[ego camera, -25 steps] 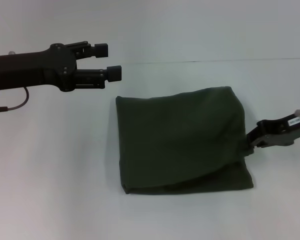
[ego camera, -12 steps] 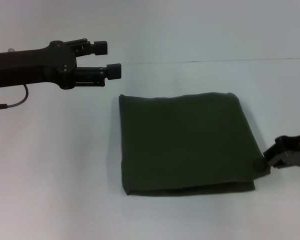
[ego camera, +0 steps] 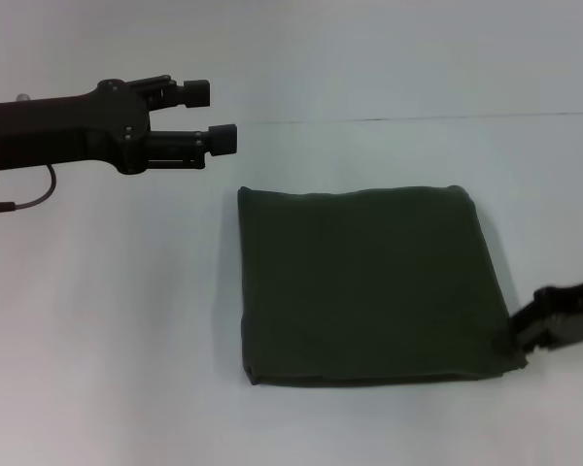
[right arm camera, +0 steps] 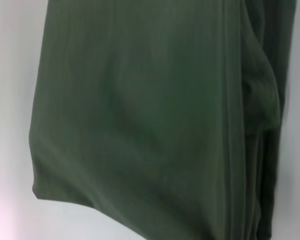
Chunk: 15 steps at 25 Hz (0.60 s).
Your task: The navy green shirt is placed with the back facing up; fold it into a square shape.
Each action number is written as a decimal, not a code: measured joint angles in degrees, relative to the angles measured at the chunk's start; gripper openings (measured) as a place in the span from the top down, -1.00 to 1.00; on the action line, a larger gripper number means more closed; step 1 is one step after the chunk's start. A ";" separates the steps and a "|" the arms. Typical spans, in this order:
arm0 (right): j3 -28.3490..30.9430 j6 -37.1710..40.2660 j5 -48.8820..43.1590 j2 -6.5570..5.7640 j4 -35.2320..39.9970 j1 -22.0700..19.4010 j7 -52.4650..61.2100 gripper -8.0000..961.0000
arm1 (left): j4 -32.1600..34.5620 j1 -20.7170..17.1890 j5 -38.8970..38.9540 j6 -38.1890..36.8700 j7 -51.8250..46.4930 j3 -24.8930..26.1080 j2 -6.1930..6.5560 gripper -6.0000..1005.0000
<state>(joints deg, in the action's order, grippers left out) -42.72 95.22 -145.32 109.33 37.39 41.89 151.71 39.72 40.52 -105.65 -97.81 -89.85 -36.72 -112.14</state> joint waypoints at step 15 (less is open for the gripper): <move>9.07 2.49 7.43 -1.13 17.86 5.05 -7.13 -0.19 | 0.63 -0.50 0.43 0.10 0.55 2.20 -0.30 -0.83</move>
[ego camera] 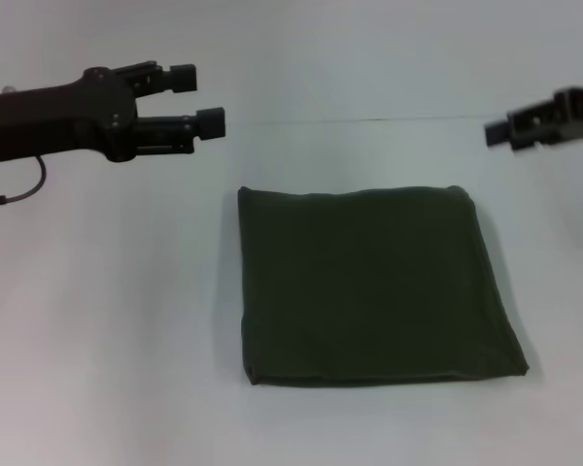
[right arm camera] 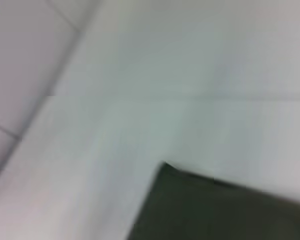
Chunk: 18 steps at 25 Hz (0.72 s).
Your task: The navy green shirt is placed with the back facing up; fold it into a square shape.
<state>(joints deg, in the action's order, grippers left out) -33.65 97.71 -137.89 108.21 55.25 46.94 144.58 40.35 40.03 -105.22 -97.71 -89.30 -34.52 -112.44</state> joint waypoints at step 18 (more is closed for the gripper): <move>1.44 -9.19 23.59 3.18 -9.70 -14.11 -44.97 -0.23 | -5.62 -1.82 -1.08 8.52 -14.18 -0.22 -2.08 -0.83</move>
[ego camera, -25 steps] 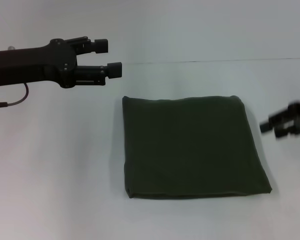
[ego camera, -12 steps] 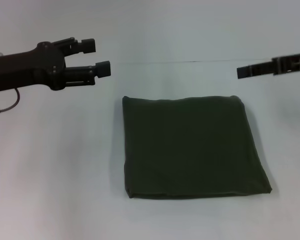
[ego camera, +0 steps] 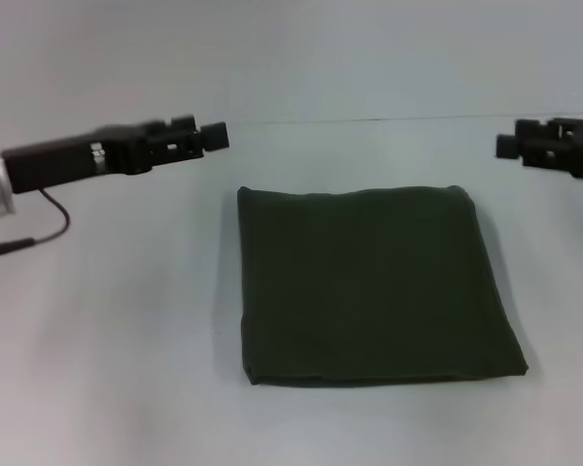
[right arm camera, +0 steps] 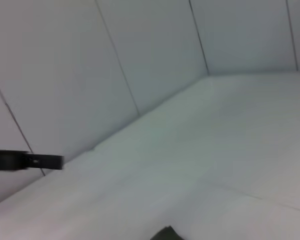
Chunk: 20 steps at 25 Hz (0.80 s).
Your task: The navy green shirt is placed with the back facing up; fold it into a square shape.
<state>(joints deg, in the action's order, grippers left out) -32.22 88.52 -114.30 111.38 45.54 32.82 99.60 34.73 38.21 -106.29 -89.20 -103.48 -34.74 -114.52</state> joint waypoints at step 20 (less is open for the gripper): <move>-0.61 3.97 -0.21 2.15 -4.83 -5.52 -17.50 -0.93 | -13.37 6.17 -10.84 19.97 -30.60 -10.09 -0.24 -0.83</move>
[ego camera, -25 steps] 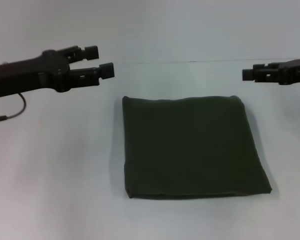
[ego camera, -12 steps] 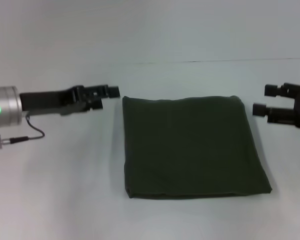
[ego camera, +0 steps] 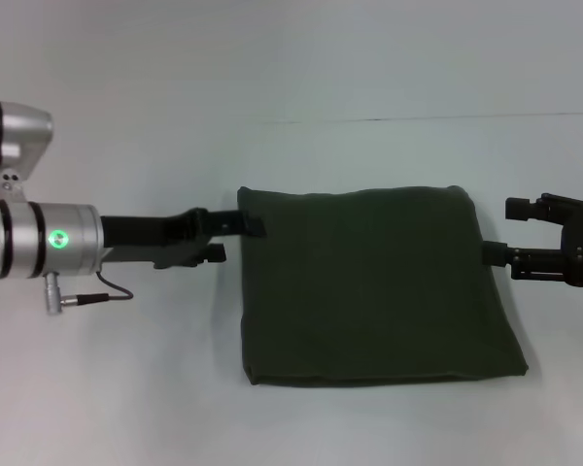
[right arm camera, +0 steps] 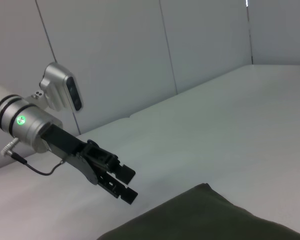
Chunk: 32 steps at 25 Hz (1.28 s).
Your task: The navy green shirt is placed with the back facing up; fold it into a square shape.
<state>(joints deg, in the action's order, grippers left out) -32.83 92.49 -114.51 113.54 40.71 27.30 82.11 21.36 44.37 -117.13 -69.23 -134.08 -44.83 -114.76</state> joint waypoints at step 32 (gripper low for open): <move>0.26 0.85 0.08 0.04 -0.64 -0.68 0.54 -0.93 | -2.03 1.59 -0.20 9.02 -1.30 -5.98 -2.79 -0.82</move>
<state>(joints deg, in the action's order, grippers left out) -32.56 93.34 -114.43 113.58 40.08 26.63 82.65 19.33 45.97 -117.33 -60.21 -135.38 -50.81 -117.55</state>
